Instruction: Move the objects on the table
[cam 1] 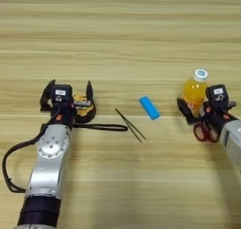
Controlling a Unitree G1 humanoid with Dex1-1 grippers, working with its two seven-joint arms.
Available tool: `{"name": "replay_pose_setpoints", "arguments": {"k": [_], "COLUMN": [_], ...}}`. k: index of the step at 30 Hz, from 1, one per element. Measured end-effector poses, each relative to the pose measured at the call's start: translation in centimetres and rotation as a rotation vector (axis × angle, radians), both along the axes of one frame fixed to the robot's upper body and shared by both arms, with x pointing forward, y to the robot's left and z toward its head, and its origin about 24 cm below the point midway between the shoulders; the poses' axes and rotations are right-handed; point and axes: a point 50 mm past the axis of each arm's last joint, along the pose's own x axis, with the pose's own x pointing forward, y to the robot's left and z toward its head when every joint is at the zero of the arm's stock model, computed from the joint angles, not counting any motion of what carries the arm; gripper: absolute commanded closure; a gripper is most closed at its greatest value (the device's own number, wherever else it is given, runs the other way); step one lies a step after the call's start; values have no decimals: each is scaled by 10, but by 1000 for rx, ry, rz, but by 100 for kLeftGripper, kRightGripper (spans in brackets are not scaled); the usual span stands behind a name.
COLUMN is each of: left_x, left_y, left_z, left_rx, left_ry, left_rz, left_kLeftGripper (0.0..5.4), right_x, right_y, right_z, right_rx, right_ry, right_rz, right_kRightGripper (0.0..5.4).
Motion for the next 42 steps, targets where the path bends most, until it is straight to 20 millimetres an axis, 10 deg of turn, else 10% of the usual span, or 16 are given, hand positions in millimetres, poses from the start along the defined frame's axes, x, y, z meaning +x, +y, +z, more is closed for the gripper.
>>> {"name": "replay_pose_setpoints", "arguments": {"k": [42], "left_x": [0], "left_y": [0], "left_z": [-2], "left_rx": [0], "left_ry": [6], "left_rz": [0], "left_kLeftGripper": [0], "right_x": [21], "right_y": [2], "right_z": [2], "right_rx": [60], "right_ry": [-102], "right_rz": [-51], "right_kRightGripper": [1]}}
